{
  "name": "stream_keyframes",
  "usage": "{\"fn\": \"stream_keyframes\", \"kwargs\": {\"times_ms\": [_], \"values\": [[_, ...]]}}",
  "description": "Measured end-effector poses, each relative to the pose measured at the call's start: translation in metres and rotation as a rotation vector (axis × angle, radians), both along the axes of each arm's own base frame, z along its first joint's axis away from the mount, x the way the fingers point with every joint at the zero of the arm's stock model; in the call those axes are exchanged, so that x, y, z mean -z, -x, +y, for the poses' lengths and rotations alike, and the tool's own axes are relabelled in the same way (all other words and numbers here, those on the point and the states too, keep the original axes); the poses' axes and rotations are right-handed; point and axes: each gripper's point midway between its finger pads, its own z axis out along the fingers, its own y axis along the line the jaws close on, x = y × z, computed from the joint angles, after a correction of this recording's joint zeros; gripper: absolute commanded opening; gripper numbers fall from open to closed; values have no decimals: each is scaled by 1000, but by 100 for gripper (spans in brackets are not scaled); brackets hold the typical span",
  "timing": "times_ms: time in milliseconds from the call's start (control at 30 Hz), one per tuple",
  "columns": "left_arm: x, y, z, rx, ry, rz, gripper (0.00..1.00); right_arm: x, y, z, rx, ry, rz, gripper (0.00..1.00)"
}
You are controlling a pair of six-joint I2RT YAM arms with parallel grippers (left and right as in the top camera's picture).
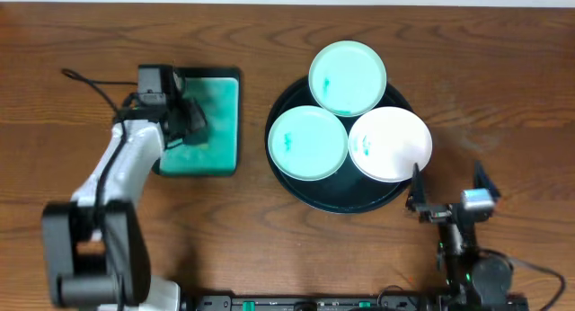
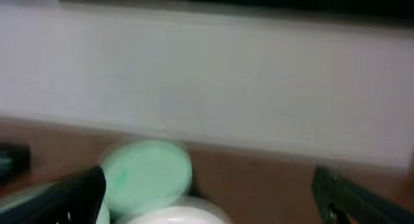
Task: Clean dirty plates on tray and stack at the side
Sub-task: 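Reach right gripper to the black tray and grip the pale green plate rim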
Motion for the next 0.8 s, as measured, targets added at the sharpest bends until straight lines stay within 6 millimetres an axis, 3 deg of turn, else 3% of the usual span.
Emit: {"fn": "stream_keyframes", "kwargs": {"times_ms": [67, 200, 300, 467, 567, 700, 800], "values": [[-39, -3, 0, 1, 0, -104, 7, -39, 13, 8, -48, 10, -168, 99], [-118, -4, -1, 3, -5, -310, 7, -98, 48, 17, -100, 33, -444, 99], [-142, -2, -1, 3, -6, -372, 7, -114, 58, 22, -125, 46, -484, 99], [-120, -7, -1, 3, -4, -313, 7, -144, 42, 28, -155, 78, -231, 99], [-95, -11, -1, 1, -2, -249, 7, -157, 22, 31, -165, 135, 39, 99], [-76, -12, 0, -1, 1, -196, 7, -173, -15, 35, -201, 164, 338, 99], [-75, -13, -1, -1, 1, -195, 7, -171, -48, 50, -301, 158, 511, 99]]}}
